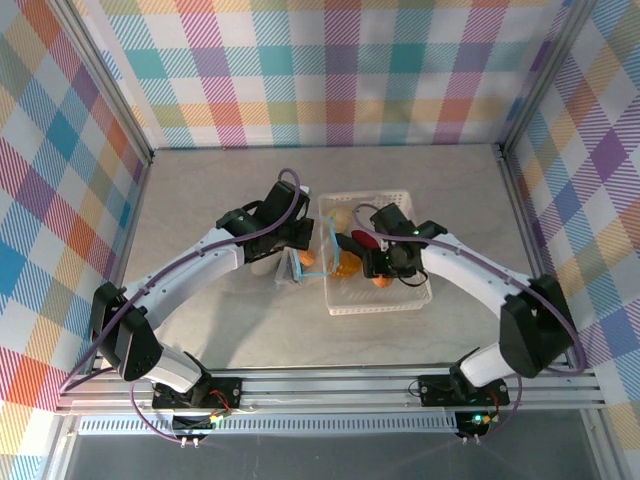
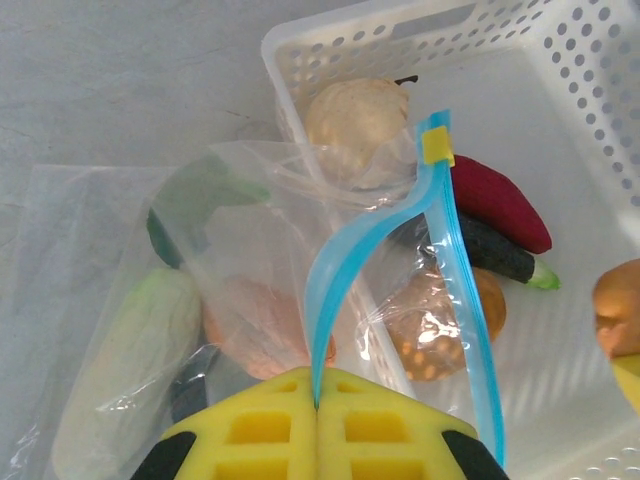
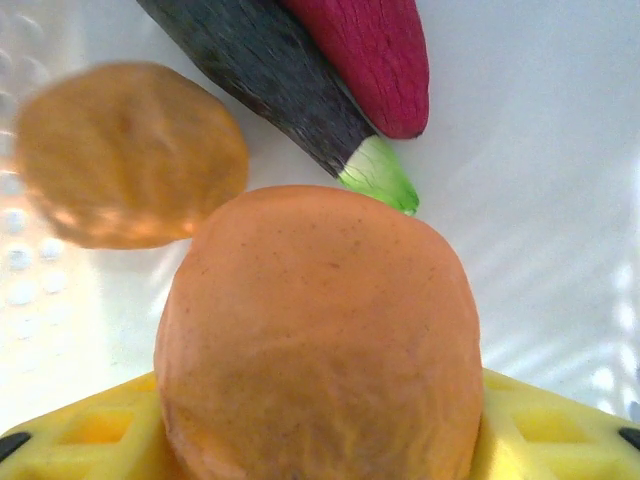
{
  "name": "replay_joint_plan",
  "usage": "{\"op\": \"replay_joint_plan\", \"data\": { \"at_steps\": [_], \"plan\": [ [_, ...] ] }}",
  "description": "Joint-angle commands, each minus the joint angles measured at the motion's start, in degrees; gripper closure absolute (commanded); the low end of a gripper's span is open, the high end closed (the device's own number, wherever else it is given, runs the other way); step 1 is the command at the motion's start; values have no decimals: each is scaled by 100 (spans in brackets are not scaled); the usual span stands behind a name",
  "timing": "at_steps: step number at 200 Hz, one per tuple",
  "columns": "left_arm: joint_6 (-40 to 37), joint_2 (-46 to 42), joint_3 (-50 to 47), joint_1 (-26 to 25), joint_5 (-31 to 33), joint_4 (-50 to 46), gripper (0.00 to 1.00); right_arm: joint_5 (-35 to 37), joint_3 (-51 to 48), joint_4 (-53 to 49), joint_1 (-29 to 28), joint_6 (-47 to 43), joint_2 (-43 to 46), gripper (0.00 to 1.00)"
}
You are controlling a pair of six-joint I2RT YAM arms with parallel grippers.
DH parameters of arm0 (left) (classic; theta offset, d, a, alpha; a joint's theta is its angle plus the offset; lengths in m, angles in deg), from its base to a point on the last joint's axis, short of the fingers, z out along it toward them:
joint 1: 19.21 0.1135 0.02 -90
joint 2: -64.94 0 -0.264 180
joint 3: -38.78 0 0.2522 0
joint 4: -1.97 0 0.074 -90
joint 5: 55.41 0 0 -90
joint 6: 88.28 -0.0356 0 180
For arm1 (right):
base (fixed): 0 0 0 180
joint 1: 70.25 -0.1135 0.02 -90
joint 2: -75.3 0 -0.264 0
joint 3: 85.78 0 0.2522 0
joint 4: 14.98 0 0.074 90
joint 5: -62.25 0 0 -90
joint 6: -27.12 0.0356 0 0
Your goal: Place the food in the zip-top bag and seal the zipper
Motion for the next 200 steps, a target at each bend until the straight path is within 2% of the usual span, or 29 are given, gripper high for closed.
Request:
{"op": "replay_joint_plan", "data": {
  "at_steps": [1, 40, 62, 122, 200],
  "plan": [
    [76, -37, -23, 61, -190, 92, 100, -219, 316, -24, -6, -42, 529, 48],
    [120, 61, 85, 70, -300, 106, 100, -1274, 422, 807, -180, 128, 977, 48],
    [155, 118, 155, 70, -358, 117, 100, -1490, 460, 1275, -303, 272, 876, 48],
    [191, 228, 332, 70, -480, 108, 100, -1675, 558, 2227, -640, 708, 37, 48],
    [191, 71, 364, 88, -457, 64, 100, -1632, 938, 2544, -931, 874, -971, 45]
  ]
}}
